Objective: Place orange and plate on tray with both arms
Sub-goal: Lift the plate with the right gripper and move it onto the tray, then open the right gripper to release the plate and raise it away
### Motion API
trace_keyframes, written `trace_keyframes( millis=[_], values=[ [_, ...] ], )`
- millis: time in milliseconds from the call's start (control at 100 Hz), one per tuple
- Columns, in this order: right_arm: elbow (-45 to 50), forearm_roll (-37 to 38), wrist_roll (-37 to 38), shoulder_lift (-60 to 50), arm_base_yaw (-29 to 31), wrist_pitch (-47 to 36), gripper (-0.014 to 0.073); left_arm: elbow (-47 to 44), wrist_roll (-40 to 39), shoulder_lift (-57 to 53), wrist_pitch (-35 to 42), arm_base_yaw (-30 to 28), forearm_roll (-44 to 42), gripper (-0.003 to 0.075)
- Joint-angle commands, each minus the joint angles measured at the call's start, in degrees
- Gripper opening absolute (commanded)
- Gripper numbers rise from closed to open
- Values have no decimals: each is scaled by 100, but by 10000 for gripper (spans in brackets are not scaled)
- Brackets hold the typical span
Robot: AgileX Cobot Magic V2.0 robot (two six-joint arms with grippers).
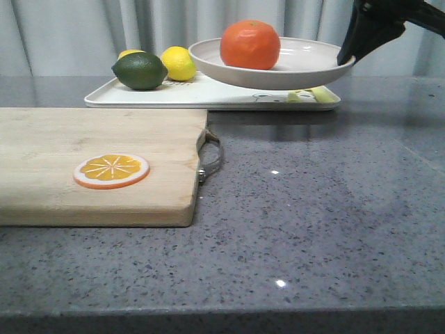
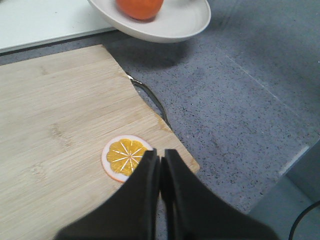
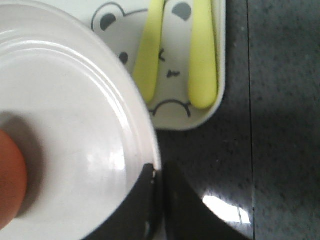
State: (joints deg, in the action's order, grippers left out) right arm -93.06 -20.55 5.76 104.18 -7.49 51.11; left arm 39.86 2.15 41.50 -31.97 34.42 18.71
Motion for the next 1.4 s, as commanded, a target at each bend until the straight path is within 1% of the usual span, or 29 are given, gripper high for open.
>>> trace_keyframes(
  millis=[0,310,450,570,710,1220,1290,1390],
  values=[
    [-796,-194,-74,68,0,20,-67,140,-33,-25,398,-8,116,-19],
    [-3138,-194,-74,1516,-74,707,-67,140,-33,-25,388,-8,116,-19],
    [-3875,-194,-74,2059,-112,784,-67,140,-33,-25,388,-8,116,-19],
    [-4256,-194,-74,2423,-112,785,-67,140,-33,-25,388,-8,116,-19],
    [-4460,-194,-74,2672,-112,627,-67,140,-33,-25,388,-8,116,-19],
    [-4474,-194,-74,2855,-112,243,-64,140,-33,-25,388,-8,116,-19],
    [-4474,-194,-74,2855,-112,249,-28,140,-33,-25,388,-8,116,-19],
    [-4474,-194,-74,2855,-112,249,98,140,-33,-25,388,-8,116,-19]
  ],
)
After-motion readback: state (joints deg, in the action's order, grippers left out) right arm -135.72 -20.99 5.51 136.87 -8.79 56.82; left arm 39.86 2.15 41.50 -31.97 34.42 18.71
